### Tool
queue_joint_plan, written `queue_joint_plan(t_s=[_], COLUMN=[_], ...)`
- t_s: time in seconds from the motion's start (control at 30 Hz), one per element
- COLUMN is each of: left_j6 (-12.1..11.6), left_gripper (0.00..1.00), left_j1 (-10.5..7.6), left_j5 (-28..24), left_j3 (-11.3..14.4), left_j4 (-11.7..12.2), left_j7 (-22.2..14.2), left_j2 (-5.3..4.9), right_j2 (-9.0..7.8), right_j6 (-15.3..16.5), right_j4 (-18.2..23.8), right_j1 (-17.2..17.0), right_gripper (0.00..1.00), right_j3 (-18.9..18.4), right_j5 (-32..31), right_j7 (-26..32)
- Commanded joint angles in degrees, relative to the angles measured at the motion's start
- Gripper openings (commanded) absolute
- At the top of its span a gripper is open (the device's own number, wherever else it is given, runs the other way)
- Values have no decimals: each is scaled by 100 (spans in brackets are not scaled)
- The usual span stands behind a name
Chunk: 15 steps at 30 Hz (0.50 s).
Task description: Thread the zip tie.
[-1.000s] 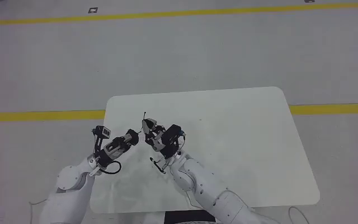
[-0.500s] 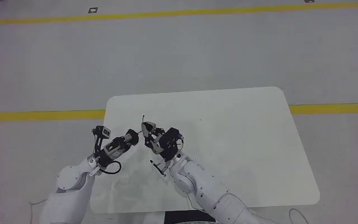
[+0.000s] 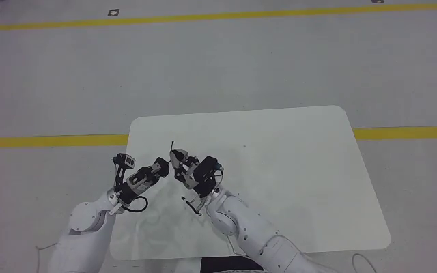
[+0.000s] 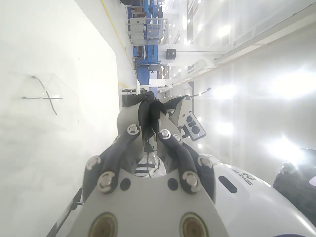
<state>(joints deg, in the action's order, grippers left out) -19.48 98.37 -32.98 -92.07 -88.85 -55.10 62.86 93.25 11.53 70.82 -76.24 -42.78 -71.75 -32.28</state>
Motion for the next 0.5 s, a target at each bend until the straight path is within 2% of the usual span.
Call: queue_joint_plan(t_s=[0.0,0.47], left_j6=[0,0], left_gripper=[0,0], left_j1=[0,0], left_j5=[0,0], left_j3=[0,0], left_j4=[0,0], left_j7=[0,0], left_j2=[0,0], right_j2=[13,73], right_j6=[-32,-191], right_j4=[-36,-272], right_j1=[27,141], right_gripper=[0,0], right_j3=[17,61], right_j5=[11,31], right_j7=[-12,-115])
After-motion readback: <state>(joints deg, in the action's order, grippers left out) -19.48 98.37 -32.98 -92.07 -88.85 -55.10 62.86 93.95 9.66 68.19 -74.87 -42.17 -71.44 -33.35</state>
